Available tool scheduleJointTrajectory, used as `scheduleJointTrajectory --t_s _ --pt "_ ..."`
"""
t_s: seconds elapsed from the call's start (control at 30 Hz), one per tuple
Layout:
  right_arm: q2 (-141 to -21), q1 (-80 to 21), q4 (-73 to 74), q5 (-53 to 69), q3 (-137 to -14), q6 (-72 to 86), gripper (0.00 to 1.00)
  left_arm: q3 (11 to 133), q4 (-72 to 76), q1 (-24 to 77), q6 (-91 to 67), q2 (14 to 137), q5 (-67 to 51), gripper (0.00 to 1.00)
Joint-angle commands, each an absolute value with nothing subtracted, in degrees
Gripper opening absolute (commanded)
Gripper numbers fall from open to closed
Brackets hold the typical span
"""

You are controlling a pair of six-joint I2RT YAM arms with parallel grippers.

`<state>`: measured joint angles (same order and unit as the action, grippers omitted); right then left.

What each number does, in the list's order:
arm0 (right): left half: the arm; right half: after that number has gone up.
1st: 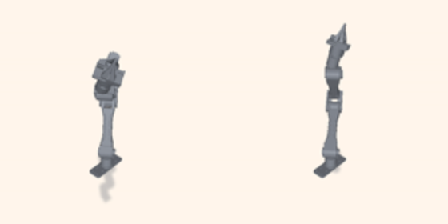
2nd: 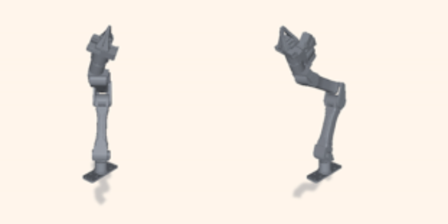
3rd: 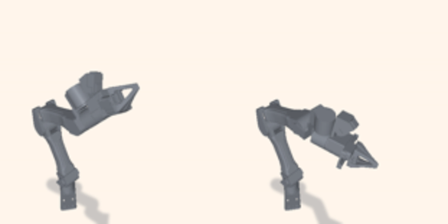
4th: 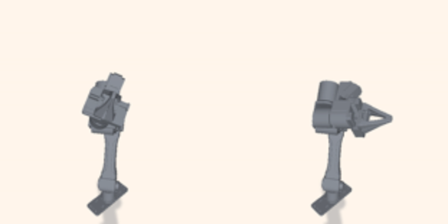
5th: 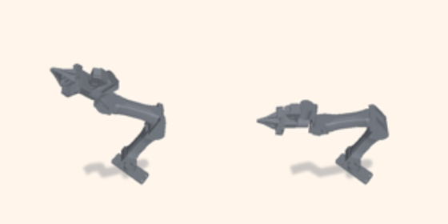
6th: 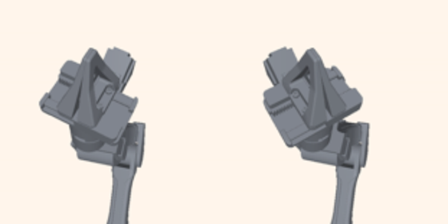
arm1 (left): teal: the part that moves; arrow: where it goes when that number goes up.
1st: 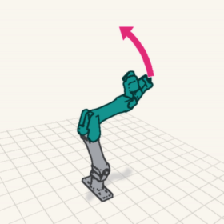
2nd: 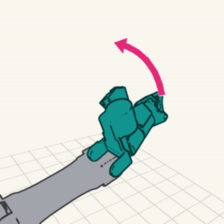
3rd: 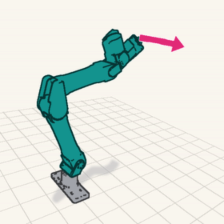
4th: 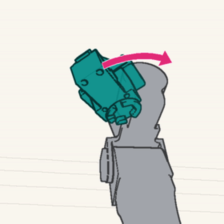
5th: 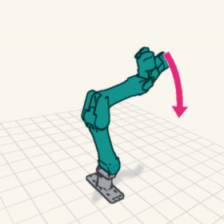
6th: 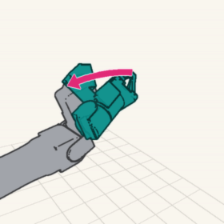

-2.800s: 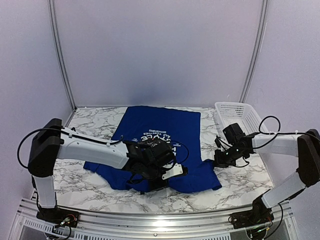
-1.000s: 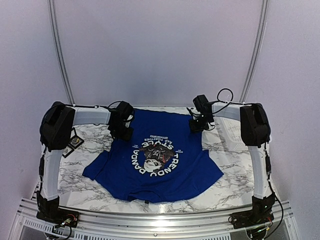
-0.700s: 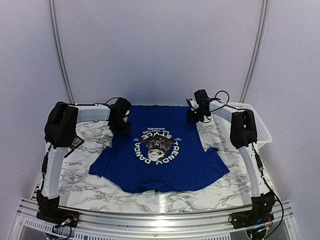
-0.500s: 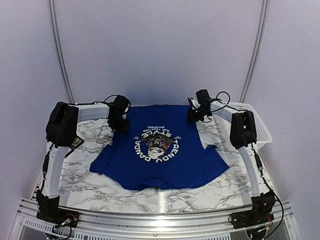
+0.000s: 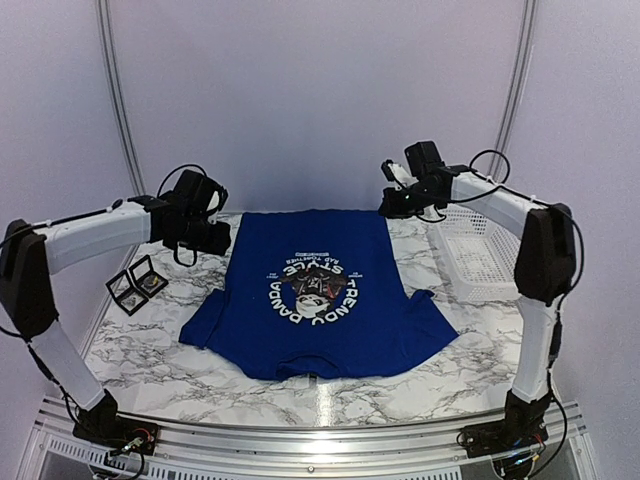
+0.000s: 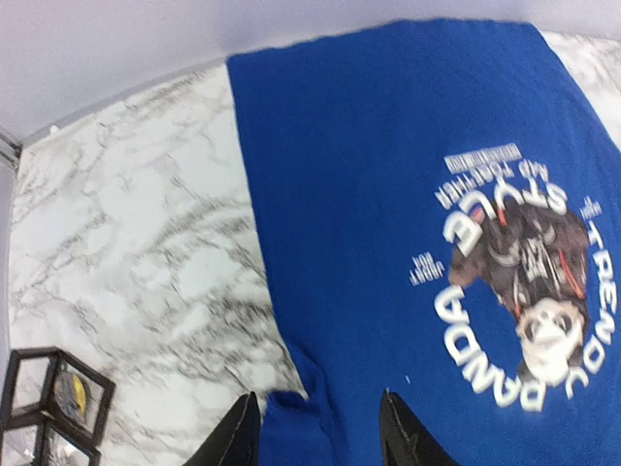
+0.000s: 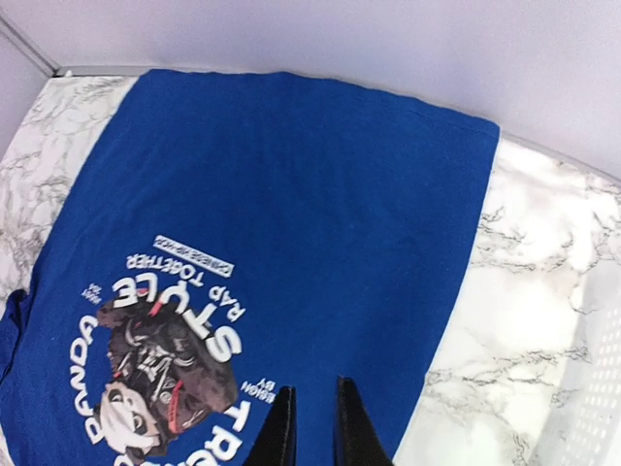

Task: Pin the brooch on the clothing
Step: Smooth out the flattened clothing at the center of the board.

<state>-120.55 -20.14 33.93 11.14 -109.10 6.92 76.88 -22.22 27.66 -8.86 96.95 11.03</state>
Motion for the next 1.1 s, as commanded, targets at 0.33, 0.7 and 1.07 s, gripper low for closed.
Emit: scheduleJointTrajectory --t_s 0.33,0.7,1.07 --pt "-100.5 -44.7 35.4 9.8 -73.2 12.8 0.0 52.5 -24.3 39.5 -17.7 87.7 8.0 0.32" --pt "-100.5 -54.6 32.0 11.6 -57.1 20.1 0.0 47.0 -24.5 39.5 -19.0 89.5 15.5 0.33" --pt "-91.7 -53.5 38.3 6.1 -48.0 20.0 0.0 42.8 -28.7 38.3 -23.2 83.8 23.2 0.44"
